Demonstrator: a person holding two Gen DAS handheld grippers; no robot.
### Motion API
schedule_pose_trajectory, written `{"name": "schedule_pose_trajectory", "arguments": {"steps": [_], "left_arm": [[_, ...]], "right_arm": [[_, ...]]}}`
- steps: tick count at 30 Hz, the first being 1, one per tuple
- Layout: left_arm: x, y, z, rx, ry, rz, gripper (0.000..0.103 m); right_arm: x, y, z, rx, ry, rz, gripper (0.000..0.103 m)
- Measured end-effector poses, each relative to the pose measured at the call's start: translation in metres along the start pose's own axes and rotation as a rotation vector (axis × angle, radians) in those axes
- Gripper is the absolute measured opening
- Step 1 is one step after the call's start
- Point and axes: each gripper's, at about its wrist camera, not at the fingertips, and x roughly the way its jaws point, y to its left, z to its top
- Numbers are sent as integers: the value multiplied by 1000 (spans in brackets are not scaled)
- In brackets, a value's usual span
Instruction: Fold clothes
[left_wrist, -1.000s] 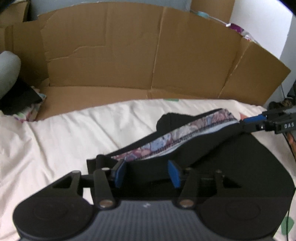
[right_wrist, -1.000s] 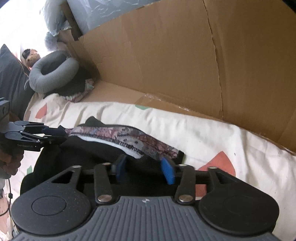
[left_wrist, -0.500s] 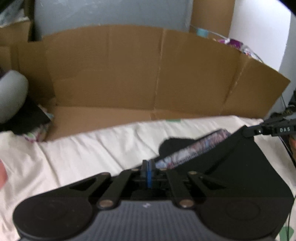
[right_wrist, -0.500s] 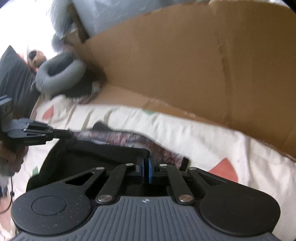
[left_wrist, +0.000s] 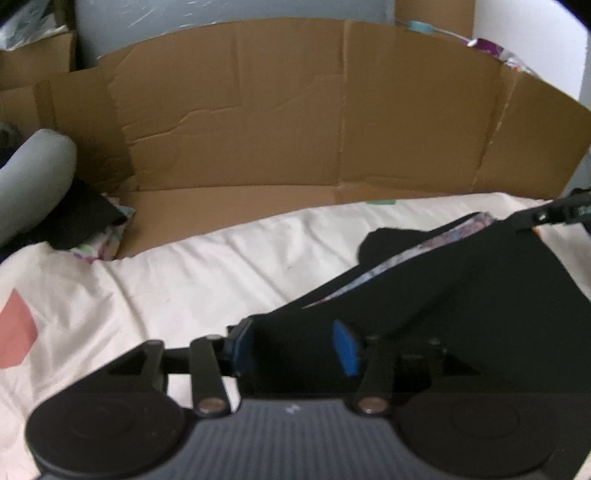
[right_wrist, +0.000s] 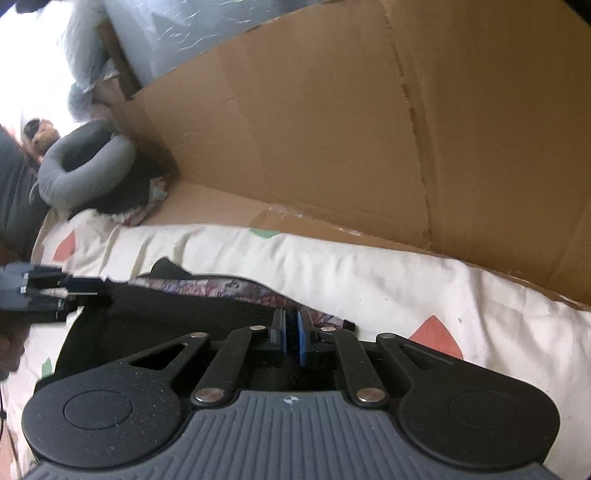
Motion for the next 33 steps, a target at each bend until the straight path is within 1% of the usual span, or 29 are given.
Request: {"name": "schedule_pose_trajectory", "arguments": {"steps": [1, 2, 3, 4, 6, 7, 9, 10, 12, 18, 20, 21, 22, 23, 24, 25, 29, 33], "left_arm": [[1, 1, -1, -1, 3, 1, 51], [3, 2, -2, 0, 3, 3, 51], [4, 2, -2, 0, 3, 4, 51], [5, 3, -2, -2, 6, 6, 51], [9, 6, -3, -12, 10, 4, 50], [10, 6, -4, -15, 10, 2, 47], [13, 7, -5, -16, 11, 6, 8], [14, 6, -6, -5, 12, 26, 7], [11, 9, -4, -18, -2, 25, 4], [1, 19, -3, -68, -38, 32, 3], [0, 20, -2, -73, -38, 32, 3], [0, 19, -2, -74, -38, 33, 3], [0, 19, -2, -75, -38, 33, 3], [0, 19, -2, -77, -39, 34, 3], [0, 19, -1, -78, -39, 34, 3], [0, 19, -1, -79, -39, 35, 3], [-5, 18, -1, -81, -46, 40, 3], [-9, 17, -2, -73, -50, 46, 3]], "right_arm": [[-2, -1, 1, 3, -7, -1, 19], [-4, -1, 1, -1, -15, -6, 23], [-6, -1, 1, -8, -19, -11, 30], [-8, -2, 1, -15, -17, -16, 35], [-11, -4, 0, -27, -8, -26, 41], [-13, -6, -2, -27, -3, -31, 42], [-13, -11, -5, -17, 9, -42, 42], [-12, -13, -8, -6, 17, -46, 42], [-9, -17, -12, 9, 29, -52, 42], [10, -16, -18, 16, 63, -55, 42], [16, -18, -18, 31, 78, -59, 40], [17, -19, -18, 33, 82, -55, 34], [18, -20, -17, 36, 86, -50, 22], [19, -21, -17, 38, 90, -45, 19], [21, -22, -17, 40, 95, -41, 11], [22, -23, -16, 43, 99, -36, 6], [12, -14, -11, -17, 75, -91, 6], [0, -6, -7, -68, 62, -121, 6]]}}
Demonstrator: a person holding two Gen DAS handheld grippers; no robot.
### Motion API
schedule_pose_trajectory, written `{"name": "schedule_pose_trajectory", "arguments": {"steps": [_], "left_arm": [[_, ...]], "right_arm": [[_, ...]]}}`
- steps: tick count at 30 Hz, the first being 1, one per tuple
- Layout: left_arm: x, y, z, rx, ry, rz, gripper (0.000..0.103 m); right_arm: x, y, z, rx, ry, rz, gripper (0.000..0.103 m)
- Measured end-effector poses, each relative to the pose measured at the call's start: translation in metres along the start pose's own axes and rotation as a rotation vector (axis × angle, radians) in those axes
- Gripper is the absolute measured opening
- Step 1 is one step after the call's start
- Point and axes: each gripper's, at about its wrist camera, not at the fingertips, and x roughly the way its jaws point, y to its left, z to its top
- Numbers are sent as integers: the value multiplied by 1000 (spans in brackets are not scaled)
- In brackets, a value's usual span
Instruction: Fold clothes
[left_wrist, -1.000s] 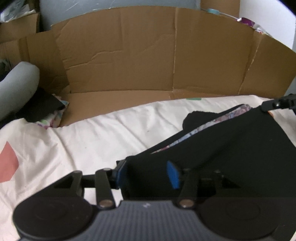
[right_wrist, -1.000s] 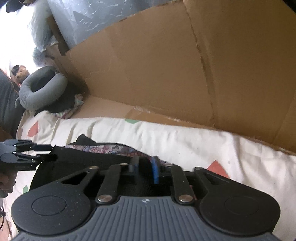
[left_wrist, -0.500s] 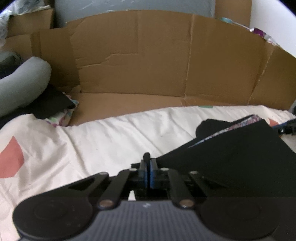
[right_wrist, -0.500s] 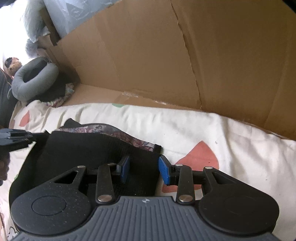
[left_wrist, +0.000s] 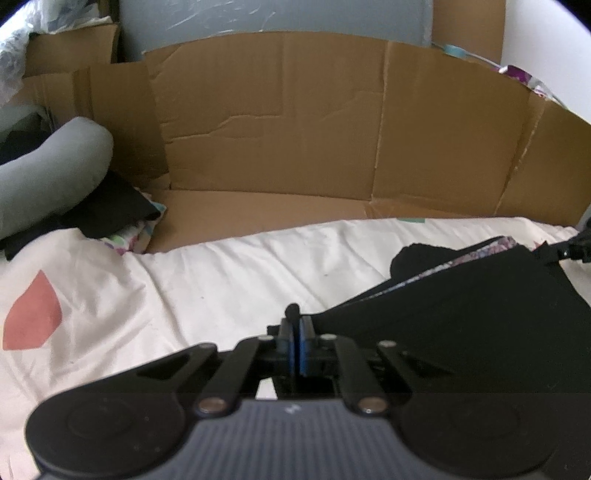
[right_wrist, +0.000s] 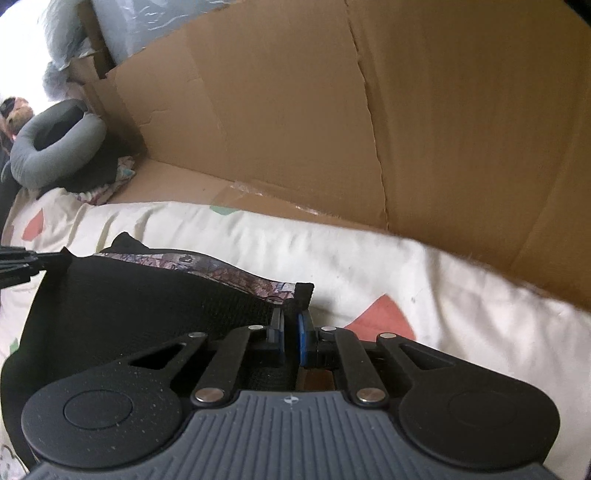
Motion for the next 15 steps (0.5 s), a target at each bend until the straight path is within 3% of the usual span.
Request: {"name": "schedule_pose_trajectory", "arguments": {"steps": [6, 15], "left_arm": [[1, 0, -1, -11, 5, 2, 3], [-12, 13, 0, -88, -28, 13, 3]], "right_arm": [[0, 5, 1, -38, 25, -17, 6], [-14, -1, 14, 9, -79, 0, 4]]}}
